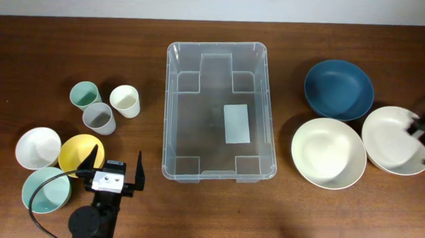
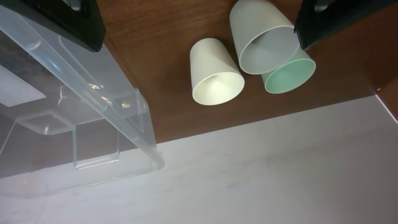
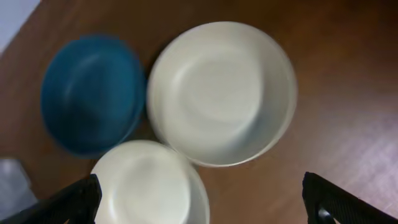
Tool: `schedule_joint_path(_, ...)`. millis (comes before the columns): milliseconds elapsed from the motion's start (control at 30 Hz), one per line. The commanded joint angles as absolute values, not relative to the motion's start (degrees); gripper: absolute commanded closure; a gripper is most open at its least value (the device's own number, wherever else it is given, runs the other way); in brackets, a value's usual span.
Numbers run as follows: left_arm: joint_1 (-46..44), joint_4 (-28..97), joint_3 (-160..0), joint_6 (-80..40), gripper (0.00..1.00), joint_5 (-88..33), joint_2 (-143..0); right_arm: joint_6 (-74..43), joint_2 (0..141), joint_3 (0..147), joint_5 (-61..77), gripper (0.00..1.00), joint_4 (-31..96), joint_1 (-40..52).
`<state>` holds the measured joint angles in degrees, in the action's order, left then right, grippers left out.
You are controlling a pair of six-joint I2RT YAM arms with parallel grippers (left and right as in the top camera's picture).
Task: Pack container
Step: 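Move right gripper to the far-right cream bowl and grasp its rim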
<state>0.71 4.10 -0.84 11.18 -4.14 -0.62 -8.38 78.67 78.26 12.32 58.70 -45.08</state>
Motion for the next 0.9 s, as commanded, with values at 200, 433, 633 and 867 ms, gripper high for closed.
schedule_joint_path(200,0.91,4.12,-0.51,12.10,0.00,-4.75,-0.30,-9.65,94.17,73.10,22.72,0.01,50.09,-52.21)
schedule_joint_path(433,0.91,4.14,-0.51,12.10,0.00,-4.75,-0.30,-11.29,97.86,67.46,21.67,0.01,41.54,-52.21)
schedule_joint_path(633,0.91,4.14,-0.51,12.10,0.00,-4.75,-0.30,-14.70,98.02,59.75,18.13,0.01,33.63,-52.27)
schedule_joint_path(867,0.91,4.14,-0.51,12.10,0.00,-4.75,-0.30,-17.15,98.04,54.19,17.12,0.01,26.50,-52.25)
